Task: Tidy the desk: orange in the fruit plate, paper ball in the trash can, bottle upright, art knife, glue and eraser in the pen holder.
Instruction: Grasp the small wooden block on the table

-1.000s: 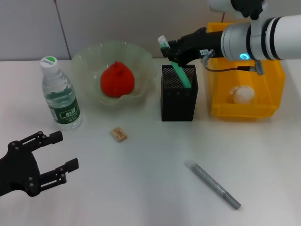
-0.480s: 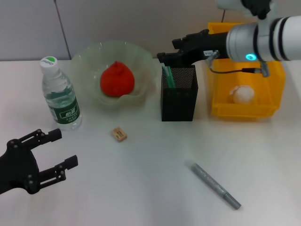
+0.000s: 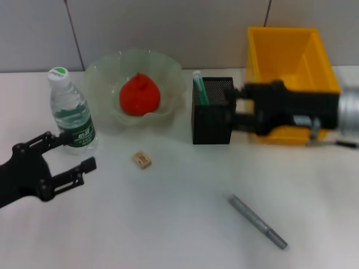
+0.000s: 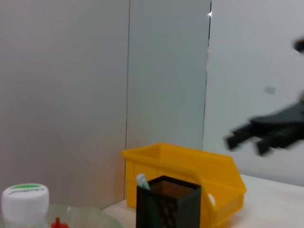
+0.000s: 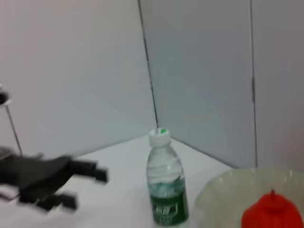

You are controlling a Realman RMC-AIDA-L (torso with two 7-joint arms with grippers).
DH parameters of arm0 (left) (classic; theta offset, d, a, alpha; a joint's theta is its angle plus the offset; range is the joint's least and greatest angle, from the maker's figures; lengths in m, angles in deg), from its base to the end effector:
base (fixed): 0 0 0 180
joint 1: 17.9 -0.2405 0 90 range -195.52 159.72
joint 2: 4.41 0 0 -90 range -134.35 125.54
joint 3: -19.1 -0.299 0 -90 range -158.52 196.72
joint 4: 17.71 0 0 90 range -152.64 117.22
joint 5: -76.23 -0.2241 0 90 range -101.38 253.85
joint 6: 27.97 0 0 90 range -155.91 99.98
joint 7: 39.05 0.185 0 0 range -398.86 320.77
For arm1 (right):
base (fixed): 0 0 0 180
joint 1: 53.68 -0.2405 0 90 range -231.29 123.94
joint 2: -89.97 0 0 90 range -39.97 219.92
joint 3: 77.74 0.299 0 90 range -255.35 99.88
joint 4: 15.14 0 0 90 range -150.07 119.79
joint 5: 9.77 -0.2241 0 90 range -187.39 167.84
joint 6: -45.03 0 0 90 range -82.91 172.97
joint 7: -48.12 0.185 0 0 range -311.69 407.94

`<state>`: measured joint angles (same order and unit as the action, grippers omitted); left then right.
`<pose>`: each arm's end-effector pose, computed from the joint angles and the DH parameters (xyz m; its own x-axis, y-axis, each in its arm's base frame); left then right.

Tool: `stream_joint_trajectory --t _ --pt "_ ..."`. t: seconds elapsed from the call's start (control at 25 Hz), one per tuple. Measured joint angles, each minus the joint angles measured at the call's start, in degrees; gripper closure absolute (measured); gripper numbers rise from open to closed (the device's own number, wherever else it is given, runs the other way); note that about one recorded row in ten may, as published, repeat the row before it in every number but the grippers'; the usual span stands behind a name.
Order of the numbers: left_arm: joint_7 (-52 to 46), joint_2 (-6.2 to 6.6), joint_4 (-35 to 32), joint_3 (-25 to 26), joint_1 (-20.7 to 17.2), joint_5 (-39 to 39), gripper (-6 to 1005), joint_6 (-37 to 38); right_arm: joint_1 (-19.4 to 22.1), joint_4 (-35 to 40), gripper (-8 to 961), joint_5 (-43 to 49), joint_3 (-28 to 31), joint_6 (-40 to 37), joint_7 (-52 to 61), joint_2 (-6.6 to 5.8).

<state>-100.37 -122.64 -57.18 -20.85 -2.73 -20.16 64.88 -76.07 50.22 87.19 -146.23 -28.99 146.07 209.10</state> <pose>-0.3377 0.3177 -0.0079 0.7565 0.1000 0.6463 0.4399 -0.8091 -0.3896 0.2057 0.3973 -0.0367 0.8271 -0.2278 -0.5138 -0.4020 -0.8787 -0.2575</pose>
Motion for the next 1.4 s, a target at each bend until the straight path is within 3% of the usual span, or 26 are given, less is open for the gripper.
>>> stream_joint_trajectory --t 0.24,0.44,0.52,0.84,1.4 --pt "-0.99 -0.25 0.12 -1.95 4.32 -3.34 249 -7.12 4.98 -10.59 352 -2.68 7.09 -7.52 -11.19 0.08" --pt "-2.25 -0.32 2.34 -9.74 7.65 -4.73 250 -17.15 6.59 -19.62 352 -2.6 18.82 -15.36 -19.67 0.04" --pt "-2.58 -0.34 2.41 -11.02 7.93 -4.74 250 -18.96 7.45 -20.7 352 -2.38 20.27 -16.72 -21.73 0.02" --pt "-6.28 -0.86 3.76 -19.26 9.41 -3.81 251 -33.29 8.24 -24.22 352 -1.23 20.59 -16.65 -23.97 -0.2" --pt "-3.62 -0.96 10.01 -22.81 13.85 -0.39 252 -36.79 6.86 -25.64 355 -0.66 20.64 -15.85 -24.23 -0.22"
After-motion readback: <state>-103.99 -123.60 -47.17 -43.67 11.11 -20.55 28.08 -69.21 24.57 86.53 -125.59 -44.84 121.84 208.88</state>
